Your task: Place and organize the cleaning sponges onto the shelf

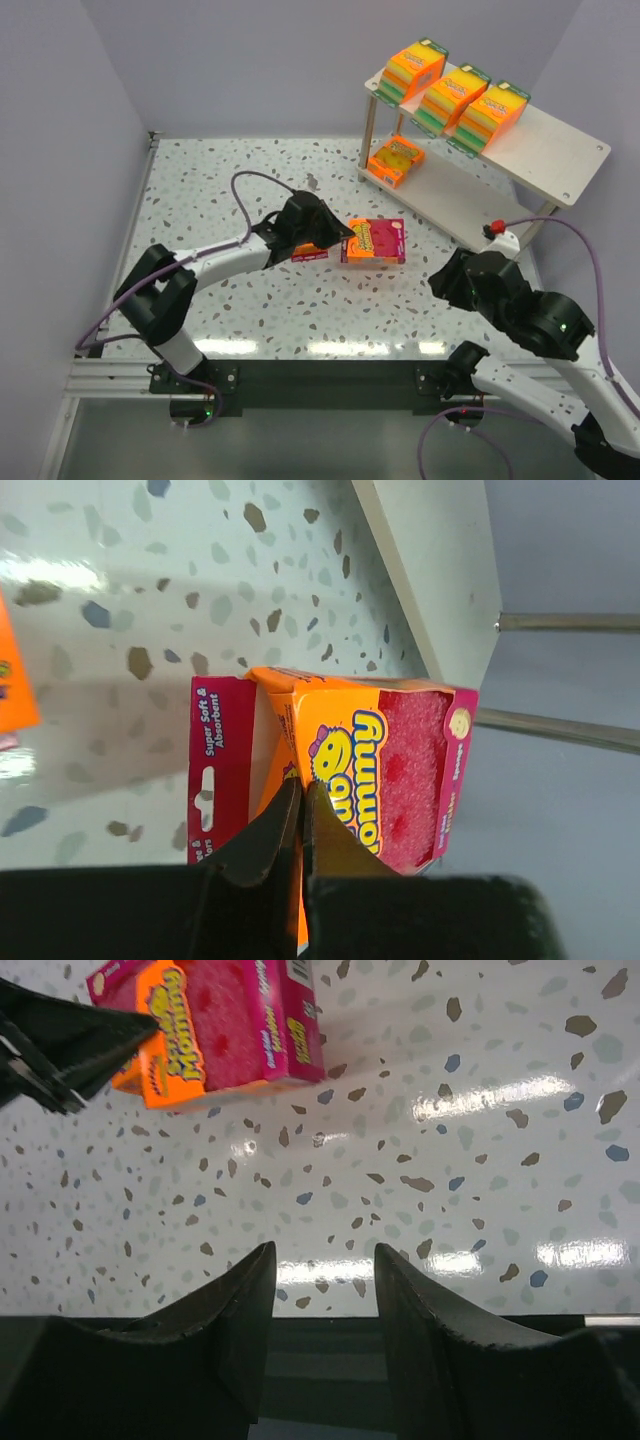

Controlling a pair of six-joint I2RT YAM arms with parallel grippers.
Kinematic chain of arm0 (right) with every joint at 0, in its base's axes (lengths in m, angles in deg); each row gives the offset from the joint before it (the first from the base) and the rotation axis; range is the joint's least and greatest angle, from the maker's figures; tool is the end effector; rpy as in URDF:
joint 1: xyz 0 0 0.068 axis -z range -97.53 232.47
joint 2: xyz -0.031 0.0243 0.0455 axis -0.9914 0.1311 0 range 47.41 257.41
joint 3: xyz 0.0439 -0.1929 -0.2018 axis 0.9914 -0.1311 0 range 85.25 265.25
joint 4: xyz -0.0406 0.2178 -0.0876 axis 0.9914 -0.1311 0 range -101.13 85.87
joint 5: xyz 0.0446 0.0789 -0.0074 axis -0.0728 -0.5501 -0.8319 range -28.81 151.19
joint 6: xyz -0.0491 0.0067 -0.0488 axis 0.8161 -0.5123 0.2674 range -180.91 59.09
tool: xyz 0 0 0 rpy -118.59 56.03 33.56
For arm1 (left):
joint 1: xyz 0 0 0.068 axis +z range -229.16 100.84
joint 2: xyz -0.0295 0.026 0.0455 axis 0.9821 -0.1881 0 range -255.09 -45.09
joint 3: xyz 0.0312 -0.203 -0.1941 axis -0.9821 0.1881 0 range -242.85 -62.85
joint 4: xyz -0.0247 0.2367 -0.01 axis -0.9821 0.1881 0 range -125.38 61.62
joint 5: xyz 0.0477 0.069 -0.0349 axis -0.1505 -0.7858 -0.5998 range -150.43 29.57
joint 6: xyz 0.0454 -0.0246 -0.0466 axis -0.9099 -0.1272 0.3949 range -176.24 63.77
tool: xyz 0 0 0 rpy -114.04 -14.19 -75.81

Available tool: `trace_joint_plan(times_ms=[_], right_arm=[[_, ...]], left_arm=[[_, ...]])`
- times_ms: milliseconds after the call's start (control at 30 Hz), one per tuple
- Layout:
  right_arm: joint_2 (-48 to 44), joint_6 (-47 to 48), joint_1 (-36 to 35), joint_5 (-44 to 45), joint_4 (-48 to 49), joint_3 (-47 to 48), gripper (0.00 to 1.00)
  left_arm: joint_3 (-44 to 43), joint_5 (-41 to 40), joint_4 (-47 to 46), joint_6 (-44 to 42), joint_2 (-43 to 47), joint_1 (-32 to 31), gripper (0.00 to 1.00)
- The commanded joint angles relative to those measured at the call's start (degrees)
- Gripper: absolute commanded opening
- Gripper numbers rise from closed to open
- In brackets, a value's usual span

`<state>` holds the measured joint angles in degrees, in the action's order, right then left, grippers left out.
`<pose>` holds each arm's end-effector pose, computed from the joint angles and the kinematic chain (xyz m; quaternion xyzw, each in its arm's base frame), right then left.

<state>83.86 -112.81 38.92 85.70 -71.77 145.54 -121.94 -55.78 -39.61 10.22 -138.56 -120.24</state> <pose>0.0648 0.0293 0.3333 0.1485 0.8904 0.1523 0.4024 0.2719 -0.2432 0.2469 -0.1704 0.8493 -0.4228 0.2662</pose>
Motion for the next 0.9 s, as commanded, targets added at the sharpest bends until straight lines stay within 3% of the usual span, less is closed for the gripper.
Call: trace_joint_plan(times_ms=[0, 167, 300, 467, 633, 867], right_arm=[[-0.85, -4.26, 0.04, 5.98, -3.11, 4.74, 0.47], [-0.15, -4.7, -0.04, 8.27, -5.66, 7.9, 0.47], [-1.11, -5.14, 0.04, 8.62, -6.63, 8.44, 0.47], [-2.43, -5.4, 0.04, 8.89, -8.56, 8.87, 0.47], [-4.27, -6.55, 0.04, 9.85, -10.15, 8.79, 0.47], [-5.24, -7.16, 0.04, 10.38, -11.82, 8.7, 0.46]], left_arm=[[-3.31, -6.29, -6.21, 9.29, -3.99, -4.35, 0.0], [-10.68, -14.47, -5.8, 20.1, -11.9, -9.01, 0.0], [-22.17, -21.07, -1.14, 25.2, -17.79, -10.86, 0.0], [-31.94, -21.26, 0.17, 25.3, -23.68, -11.21, 0.0], [-32.49, -25.3, 2.3, 27.94, -25.43, -11.39, 0.0], [-43.02, -25.12, 3.18, 31.1, -33.35, -11.48, 0.0]])
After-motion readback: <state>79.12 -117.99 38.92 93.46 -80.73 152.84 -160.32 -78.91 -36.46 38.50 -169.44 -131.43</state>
